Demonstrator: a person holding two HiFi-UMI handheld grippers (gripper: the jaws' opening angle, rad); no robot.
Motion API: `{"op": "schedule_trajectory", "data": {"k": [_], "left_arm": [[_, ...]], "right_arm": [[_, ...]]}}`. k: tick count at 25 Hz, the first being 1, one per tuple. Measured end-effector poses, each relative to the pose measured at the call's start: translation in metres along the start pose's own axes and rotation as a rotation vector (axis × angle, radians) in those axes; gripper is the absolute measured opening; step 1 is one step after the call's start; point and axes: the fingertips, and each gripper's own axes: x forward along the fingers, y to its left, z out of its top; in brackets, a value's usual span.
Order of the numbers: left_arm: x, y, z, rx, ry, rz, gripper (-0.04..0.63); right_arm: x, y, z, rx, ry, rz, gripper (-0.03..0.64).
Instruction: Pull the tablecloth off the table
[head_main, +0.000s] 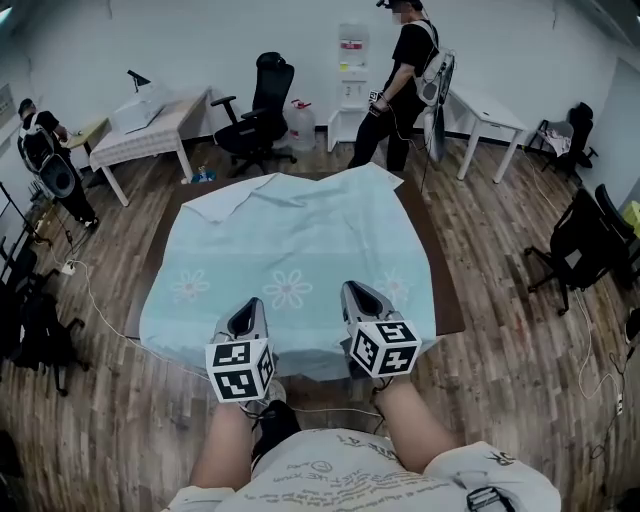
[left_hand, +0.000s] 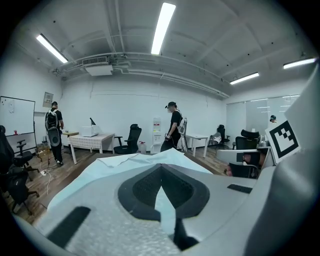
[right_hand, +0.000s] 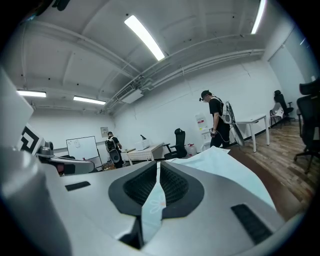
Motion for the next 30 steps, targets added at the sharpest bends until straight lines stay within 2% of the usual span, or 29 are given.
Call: {"op": "schedule_trajectory", "data": {"k": [6, 16, 21, 23, 26, 30], "left_arm": [[0.056, 0.041, 0.007, -0.001, 0.008, -0.038, 0.014], [0.163, 0.141, 0.035, -0.002, 0.038, -0.109, 0.014], [0.212, 0.178, 0.032, 0.007, 0.088, -0.149, 0.014], [0.230, 0.192, 0.025, 0.011, 0.125, -0.162, 0.014], [0.254, 0.216, 0.013, -0.005, 0.180, -0.156, 0.014], [0.283, 0.245, -0.013, -0.022, 0.254, -0.114, 0.015]], "right_arm": [[0.064, -0.007, -0.007, -0.017, 0.027, -0.043, 0.015], [0.189, -0.012, 0.005, -0.065, 0.057, -0.151, 0.017], [0.237, -0.023, -0.004, -0.079, 0.084, -0.187, 0.023], [0.253, -0.031, -0.016, -0.115, 0.125, -0.178, 0.107], [0.269, -0.049, -0.041, -0.156, 0.210, -0.207, 0.115], [0.278, -0.080, -0.078, -0.138, 0.312, -0.245, 0.124]]}}
